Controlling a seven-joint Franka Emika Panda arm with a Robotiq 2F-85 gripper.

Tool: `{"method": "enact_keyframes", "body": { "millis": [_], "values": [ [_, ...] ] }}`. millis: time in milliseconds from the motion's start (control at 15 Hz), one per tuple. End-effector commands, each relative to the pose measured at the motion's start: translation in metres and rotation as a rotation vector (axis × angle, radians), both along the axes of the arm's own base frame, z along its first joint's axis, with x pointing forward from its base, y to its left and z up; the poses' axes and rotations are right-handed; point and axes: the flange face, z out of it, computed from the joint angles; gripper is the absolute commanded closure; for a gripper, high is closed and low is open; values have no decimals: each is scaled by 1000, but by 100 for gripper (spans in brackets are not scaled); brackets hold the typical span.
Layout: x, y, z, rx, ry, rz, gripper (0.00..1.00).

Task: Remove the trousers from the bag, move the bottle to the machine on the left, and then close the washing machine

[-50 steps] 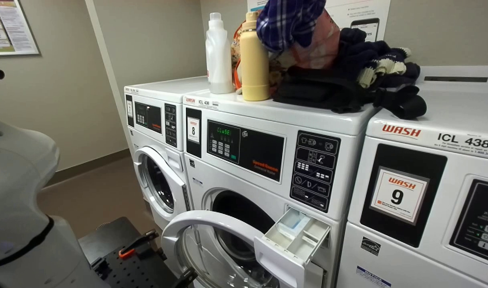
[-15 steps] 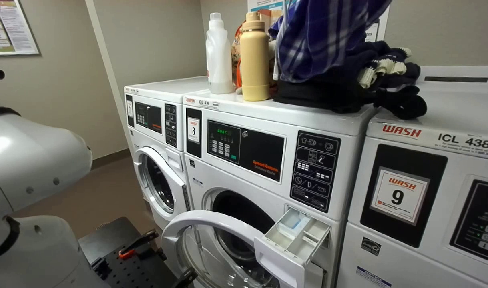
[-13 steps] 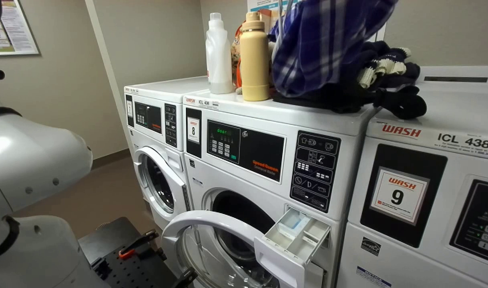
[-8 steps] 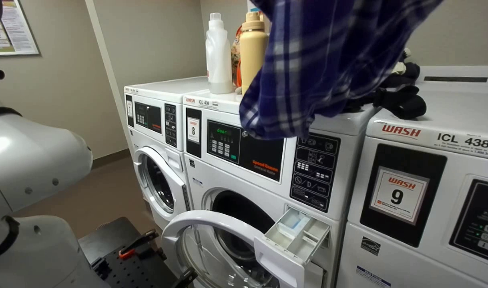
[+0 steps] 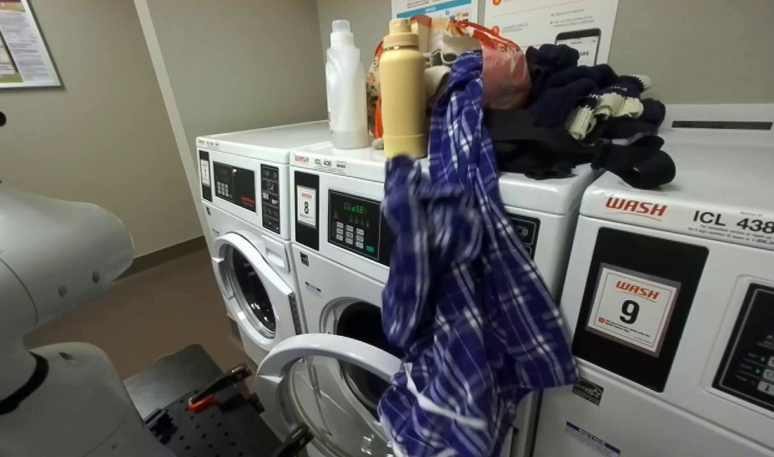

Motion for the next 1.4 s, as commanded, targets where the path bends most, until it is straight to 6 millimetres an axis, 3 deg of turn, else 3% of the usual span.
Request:
{"method": "enact_keyframes", "body": {
  "millis": [0,333,467,1000,1333],
  "values": [
    [34,42,24,-22,-39,193,4],
    [91,119,43,-31,-37,480,0],
    [113,141,45,-34,-29,592,0],
    [201,205,38,-27,5,1031,0],
    [242,249,30,36,2,1325,0]
  ]
}}
